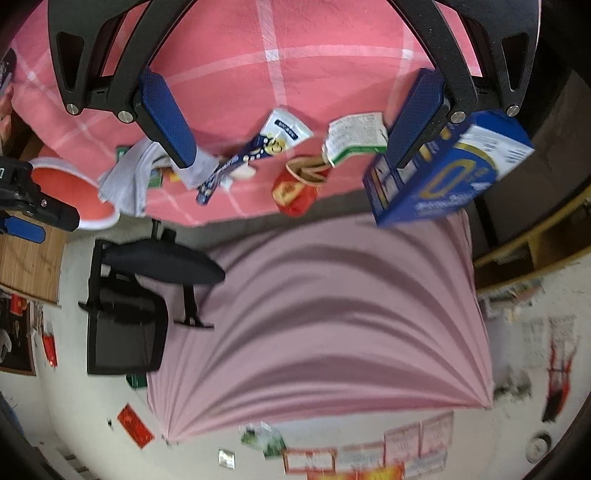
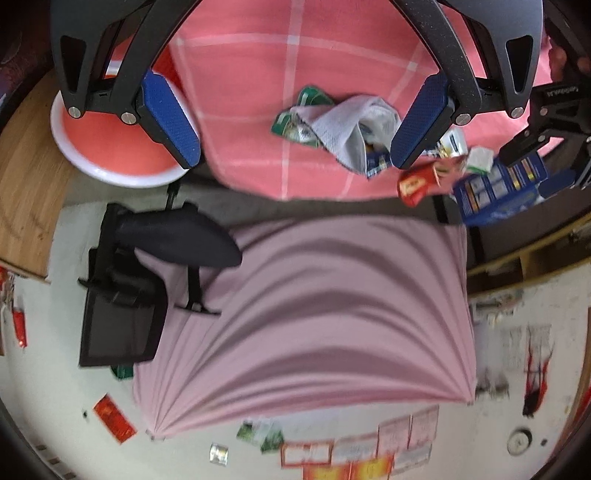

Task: Collect trash
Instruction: 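Grasp the blue snack wrapper with the left tool while the right tool grasps the grey mask, then carry wrapper and mask to the pink bin and open both tools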

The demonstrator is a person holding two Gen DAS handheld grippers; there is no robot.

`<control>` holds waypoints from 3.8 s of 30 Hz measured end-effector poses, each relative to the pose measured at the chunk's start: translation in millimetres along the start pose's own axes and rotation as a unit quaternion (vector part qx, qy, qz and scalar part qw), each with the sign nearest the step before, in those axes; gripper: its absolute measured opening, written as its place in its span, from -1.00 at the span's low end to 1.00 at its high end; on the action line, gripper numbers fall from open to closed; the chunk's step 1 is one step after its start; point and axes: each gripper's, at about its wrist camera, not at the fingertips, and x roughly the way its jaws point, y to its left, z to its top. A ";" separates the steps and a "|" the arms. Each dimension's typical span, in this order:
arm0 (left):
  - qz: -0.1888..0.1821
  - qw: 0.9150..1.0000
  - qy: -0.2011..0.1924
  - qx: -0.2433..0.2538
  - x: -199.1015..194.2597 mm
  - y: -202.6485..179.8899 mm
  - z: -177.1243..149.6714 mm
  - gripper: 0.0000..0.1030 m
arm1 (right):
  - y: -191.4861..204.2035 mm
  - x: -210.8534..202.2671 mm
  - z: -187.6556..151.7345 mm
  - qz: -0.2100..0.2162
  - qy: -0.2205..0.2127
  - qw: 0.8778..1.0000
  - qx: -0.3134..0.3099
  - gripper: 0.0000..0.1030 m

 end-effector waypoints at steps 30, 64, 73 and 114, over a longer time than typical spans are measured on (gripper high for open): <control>-0.089 0.971 0.217 0.040 110.7 -9.9 -0.2 -0.35 | 5.6 84.2 -15.0 0.085 0.172 0.981 0.008 0.50; -0.073 0.981 0.145 -0.107 19.9 -5.4 -10.2 -0.82 | 9.2 38.8 -11.5 0.149 0.064 0.987 0.005 -0.87; -0.059 0.990 0.070 -0.104 -8.1 -33.8 0.8 -0.82 | 1.5 -3.2 -5.0 0.154 -0.053 0.987 0.012 -0.89; -0.245 0.959 0.144 -0.016 140.6 -295.4 97.9 -0.81 | -224.8 2.7 -34.8 -0.129 -0.052 0.970 0.201 -0.87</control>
